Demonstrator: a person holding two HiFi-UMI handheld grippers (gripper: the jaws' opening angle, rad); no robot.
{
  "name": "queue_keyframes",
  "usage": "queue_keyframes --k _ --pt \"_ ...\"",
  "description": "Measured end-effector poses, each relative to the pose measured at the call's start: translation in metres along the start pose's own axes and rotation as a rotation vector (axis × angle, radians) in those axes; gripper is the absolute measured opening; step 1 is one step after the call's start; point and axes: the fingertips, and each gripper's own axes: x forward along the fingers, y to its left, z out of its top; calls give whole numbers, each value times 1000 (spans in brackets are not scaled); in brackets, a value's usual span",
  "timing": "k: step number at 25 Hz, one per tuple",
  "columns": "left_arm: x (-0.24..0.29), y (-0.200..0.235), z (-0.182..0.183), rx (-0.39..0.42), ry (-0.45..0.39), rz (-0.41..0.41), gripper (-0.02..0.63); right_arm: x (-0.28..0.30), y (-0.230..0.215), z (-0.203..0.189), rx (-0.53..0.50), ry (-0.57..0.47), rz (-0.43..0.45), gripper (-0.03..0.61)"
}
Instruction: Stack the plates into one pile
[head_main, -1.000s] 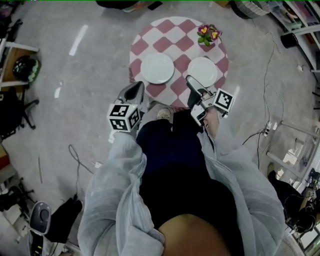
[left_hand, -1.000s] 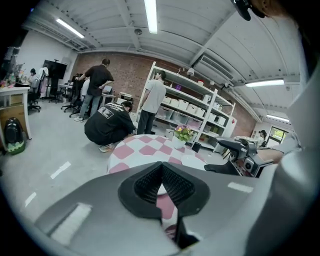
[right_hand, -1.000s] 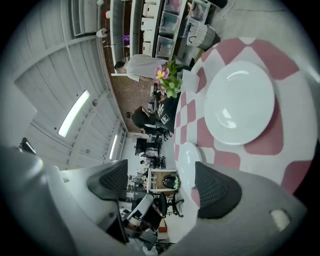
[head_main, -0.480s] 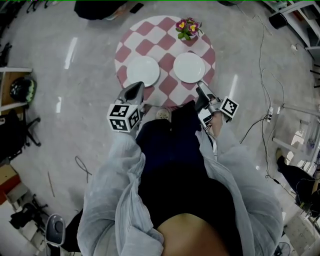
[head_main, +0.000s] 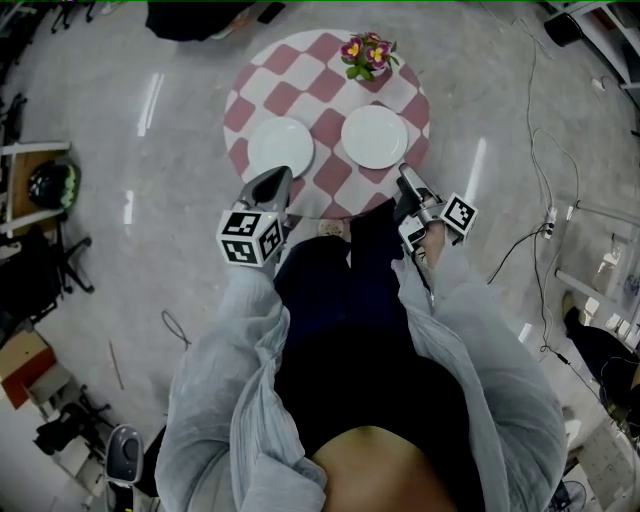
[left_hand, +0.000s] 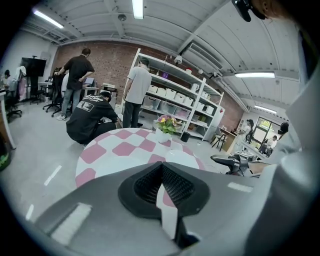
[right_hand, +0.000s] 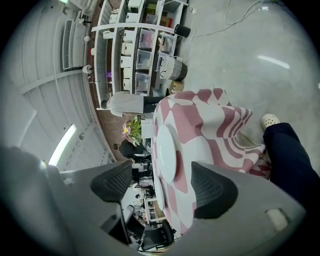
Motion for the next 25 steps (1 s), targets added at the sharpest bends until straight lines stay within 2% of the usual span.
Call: queue_keyframes --k 6,11,13,17,22,23,25 --pt "15 -3 7 -7 4 0 15 17 3 9 33 6 -3 348" --pt "21 -4 12 -15 0 6 14 38 6 18 28 13 -39 351" --pt "23 -1 12 -24 1 15 14 44 4 20 30 12 -81 340" --pt "23 2 11 -39 -4 30 14 43 -9 17 15 17 -232 217" --pt "21 4 10 -49 -9 42 14 36 -28 18 37 21 -348 57" --pt "21 4 10 -49 -9 43 14 35 -30 18 38 23 -356 36" --pt "19 5 11 -48 -11 45 14 35 -30 18 31 23 -352 34"
